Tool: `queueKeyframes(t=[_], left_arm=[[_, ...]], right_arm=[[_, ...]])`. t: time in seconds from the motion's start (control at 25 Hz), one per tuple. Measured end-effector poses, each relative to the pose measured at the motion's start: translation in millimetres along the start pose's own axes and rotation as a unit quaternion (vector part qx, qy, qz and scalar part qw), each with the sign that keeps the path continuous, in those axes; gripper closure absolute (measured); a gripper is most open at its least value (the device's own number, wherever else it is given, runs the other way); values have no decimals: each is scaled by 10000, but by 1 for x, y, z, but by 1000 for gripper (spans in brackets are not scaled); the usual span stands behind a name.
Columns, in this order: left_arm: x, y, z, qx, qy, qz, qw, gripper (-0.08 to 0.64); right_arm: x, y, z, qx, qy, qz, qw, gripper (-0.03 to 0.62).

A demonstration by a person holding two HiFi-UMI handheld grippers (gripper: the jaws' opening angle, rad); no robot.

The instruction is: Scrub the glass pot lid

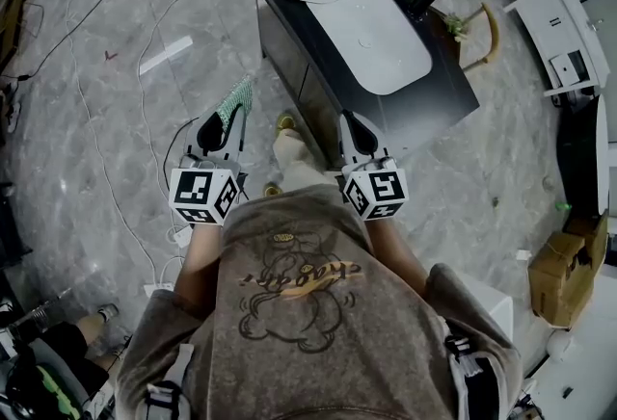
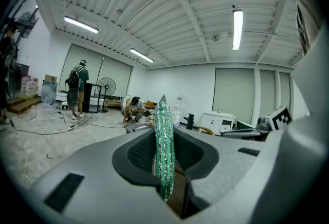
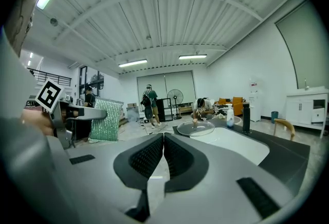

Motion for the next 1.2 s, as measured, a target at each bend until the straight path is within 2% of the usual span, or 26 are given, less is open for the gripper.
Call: queueKeyframes(t=[0.52,0.84,1.2], left_arm=[[78,60,18,-18,65,-98,9999,474],[155,91,57,-8,89,-234,9997,474],[235,119,89,30,226,-275,9994,474]], right_arm=[[100,-26,6,33,101,-36,9999,565],[174,-64,32,66,201,-99,9997,565],[247,-110,43,217,417,-137,9988,565]])
Point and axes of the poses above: the fingertips, and each gripper's own axes: x forward along the fingers, y to its left, z out of its top, the point moved 8 cm from there along -x, backward along the fingers, and after that the axes turned 4 degrees about -x, right-handed, at the moved point
